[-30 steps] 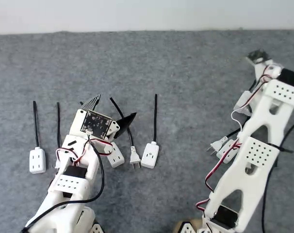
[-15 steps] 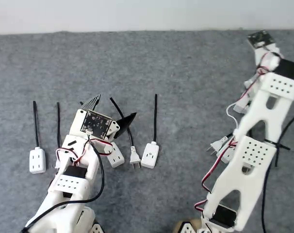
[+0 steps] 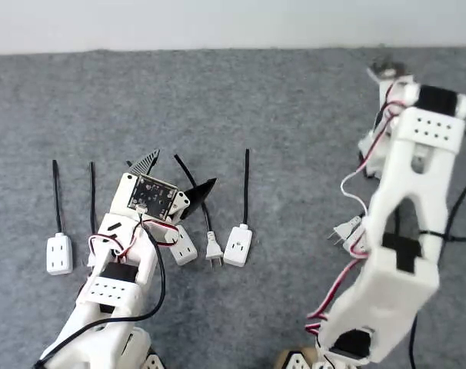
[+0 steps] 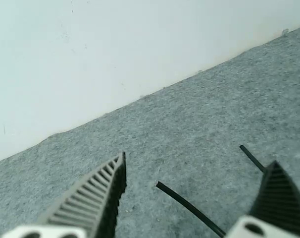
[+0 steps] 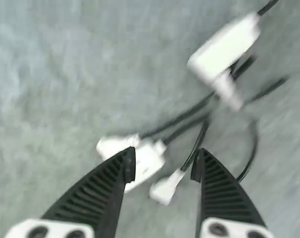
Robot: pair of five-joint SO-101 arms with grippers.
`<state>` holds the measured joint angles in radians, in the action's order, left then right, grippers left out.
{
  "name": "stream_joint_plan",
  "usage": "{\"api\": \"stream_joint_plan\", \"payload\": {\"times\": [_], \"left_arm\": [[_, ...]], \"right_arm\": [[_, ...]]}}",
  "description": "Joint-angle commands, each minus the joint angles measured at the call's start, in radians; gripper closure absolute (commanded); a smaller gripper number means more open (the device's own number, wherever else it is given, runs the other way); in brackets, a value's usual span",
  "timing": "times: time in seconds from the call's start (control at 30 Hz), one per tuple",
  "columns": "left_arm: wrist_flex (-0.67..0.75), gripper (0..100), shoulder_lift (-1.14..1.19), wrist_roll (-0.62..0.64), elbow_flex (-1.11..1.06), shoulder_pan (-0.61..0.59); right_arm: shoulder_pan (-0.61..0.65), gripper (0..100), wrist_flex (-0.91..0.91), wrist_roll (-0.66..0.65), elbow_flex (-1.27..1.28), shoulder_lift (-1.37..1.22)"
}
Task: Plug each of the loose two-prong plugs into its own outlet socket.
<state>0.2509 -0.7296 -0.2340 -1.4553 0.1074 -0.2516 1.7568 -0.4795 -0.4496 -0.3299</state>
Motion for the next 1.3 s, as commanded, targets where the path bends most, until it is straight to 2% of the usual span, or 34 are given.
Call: {"api": "stream_joint_plan", "payload": {"times": [0.0, 0.27, 0.63, 0.8, 0.97, 1.2, 1.27], "left_arm": [[0.028, 59, 0.002, -0.005, 0.05, -0.002], [0.028, 59, 0.002, -0.005, 0.048, -0.002], [0.028, 59, 0.002, -0.005, 0.048, 0.0], [0.026, 59, 0.002, -0.005, 0.048, 0.0], [0.026, 59, 0.002, -0.005, 0.047, 0.0], [0.026, 59, 0.002, -0.005, 0.047, 0.0], [0.026, 59, 0.002, -0.005, 0.047, 0.0]], "right_arm": [[-0.033, 80.8, 0.002, 0.008, 0.184, 0.165], [-0.125, 80.8, -0.151, -0.037, 0.549, 0.305], [-0.122, 80.8, -0.317, -0.029, 0.835, 0.417], [-0.116, 80.8, -0.407, -0.029, 0.911, 0.43], [-0.05, 80.8, -0.484, -0.026, 0.944, 0.418], [0.008, 80.8, -0.542, 0.038, 0.942, 0.418], [-0.002, 80.8, -0.555, 0.101, 0.941, 0.426]]}}
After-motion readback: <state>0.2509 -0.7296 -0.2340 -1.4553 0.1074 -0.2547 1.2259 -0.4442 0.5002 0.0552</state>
